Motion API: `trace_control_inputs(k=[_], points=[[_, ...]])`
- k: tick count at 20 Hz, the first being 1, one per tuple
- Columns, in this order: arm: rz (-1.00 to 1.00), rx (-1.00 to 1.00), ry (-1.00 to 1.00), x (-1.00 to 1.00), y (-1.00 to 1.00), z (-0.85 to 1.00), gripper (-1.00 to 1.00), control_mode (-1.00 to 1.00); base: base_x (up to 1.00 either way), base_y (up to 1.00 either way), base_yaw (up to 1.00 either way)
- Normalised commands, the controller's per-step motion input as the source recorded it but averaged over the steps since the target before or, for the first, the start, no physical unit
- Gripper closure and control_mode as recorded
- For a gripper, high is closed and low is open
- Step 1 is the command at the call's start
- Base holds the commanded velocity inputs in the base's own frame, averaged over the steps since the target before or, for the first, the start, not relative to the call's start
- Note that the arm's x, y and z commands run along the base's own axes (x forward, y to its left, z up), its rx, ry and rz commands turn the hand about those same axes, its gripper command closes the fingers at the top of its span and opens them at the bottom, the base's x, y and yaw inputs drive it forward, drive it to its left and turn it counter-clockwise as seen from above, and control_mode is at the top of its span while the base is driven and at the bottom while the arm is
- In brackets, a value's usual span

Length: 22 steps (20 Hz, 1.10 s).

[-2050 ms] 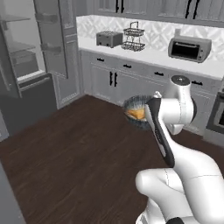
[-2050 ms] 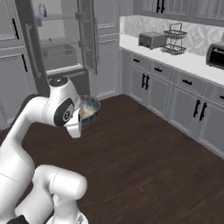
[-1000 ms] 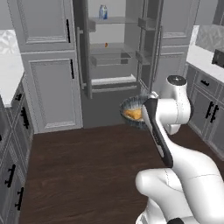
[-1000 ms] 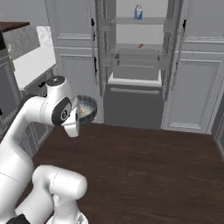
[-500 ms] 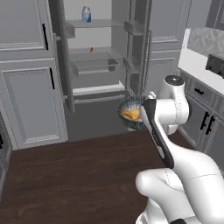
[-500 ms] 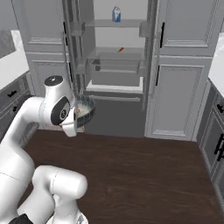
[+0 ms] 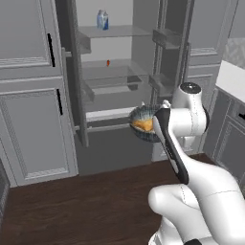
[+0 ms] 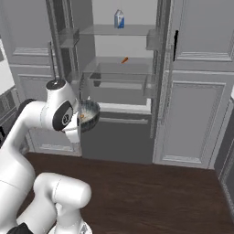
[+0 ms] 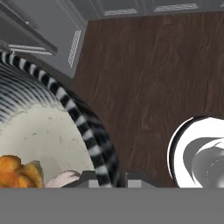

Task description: Pick the chicken drumstick and garlic from their plates and place them in the bowl. Then put the bowl in the fridge.

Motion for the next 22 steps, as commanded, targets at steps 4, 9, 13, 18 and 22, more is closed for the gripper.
trace_control_inputs(k=[4, 9, 13, 18, 22], points=[[0.00, 0.00, 0.00, 0.00, 0.00, 0.00, 1.00, 1.00, 1.00, -0.01, 0.05], [0.00, 0.00, 0.00, 0.00, 0.00, 0.00, 1.00, 1.00, 1.00, -0.21, 0.08], [0.00, 0.00, 0.00, 0.00, 0.00, 0.00, 1.00, 1.00, 0.96, -0.45, 0.13], [0.00, 0.00, 0.00, 0.00, 0.00, 0.00, 1.00, 1.00, 0.75, -0.56, 0.11], [0.00, 0.00, 0.00, 0.00, 0.00, 0.00, 1.00, 1.00, 0.48, 0.11, 0.01]])
